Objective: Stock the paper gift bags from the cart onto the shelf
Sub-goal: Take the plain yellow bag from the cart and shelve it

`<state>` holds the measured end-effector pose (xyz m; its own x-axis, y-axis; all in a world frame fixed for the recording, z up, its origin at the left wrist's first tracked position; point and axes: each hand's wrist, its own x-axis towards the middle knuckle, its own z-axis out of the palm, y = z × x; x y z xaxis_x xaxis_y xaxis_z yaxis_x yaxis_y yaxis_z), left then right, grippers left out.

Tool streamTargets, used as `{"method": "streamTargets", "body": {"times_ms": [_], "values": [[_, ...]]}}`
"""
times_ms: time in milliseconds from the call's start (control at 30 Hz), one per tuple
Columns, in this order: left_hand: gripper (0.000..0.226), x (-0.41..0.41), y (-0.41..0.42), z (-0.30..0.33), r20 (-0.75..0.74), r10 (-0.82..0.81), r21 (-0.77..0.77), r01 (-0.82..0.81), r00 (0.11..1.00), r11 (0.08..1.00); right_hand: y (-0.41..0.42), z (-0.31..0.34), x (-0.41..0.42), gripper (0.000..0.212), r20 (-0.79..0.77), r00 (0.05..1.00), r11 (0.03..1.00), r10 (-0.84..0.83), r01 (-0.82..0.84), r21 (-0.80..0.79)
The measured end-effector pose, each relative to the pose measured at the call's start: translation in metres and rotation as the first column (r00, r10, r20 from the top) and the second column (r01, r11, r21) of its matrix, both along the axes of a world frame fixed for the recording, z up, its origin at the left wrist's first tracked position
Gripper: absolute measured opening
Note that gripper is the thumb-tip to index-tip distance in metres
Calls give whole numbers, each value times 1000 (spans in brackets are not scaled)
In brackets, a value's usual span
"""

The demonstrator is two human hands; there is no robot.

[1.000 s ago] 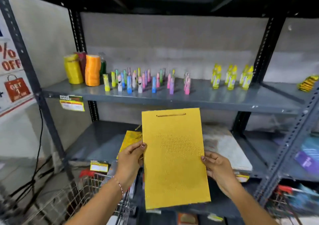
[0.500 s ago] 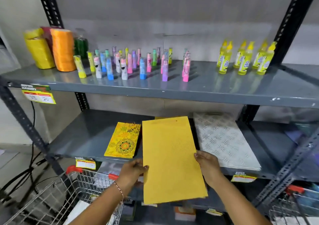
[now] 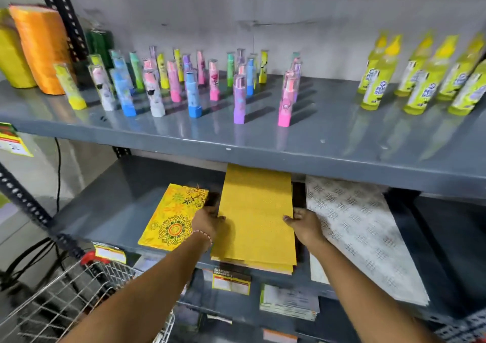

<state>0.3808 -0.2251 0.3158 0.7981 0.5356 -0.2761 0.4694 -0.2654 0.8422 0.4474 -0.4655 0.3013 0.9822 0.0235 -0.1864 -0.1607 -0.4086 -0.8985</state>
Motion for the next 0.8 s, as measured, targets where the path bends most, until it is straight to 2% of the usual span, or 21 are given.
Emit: {"method": "streamTargets", "body": {"times_ms": [167, 333, 633, 800], "values": [[31, 6, -14, -22, -71, -16, 135, 25, 997, 991, 0, -24, 2, 32, -13, 1000, 999, -7, 6, -52], [27, 8, -18, -40, -51, 16, 241, -3, 999, 971, 0, -33, 1, 31, 44, 999, 997, -22, 26, -78], [31, 11, -19, -47, 21, 28, 168, -32, 999, 985, 0, -26, -7, 23, 77, 996, 995, -51, 57, -86], [32, 10, -21, -51, 63, 40, 152, -49, 997, 987, 1, -22, -12, 28, 64, 994, 994, -86, 90, -64]]}}
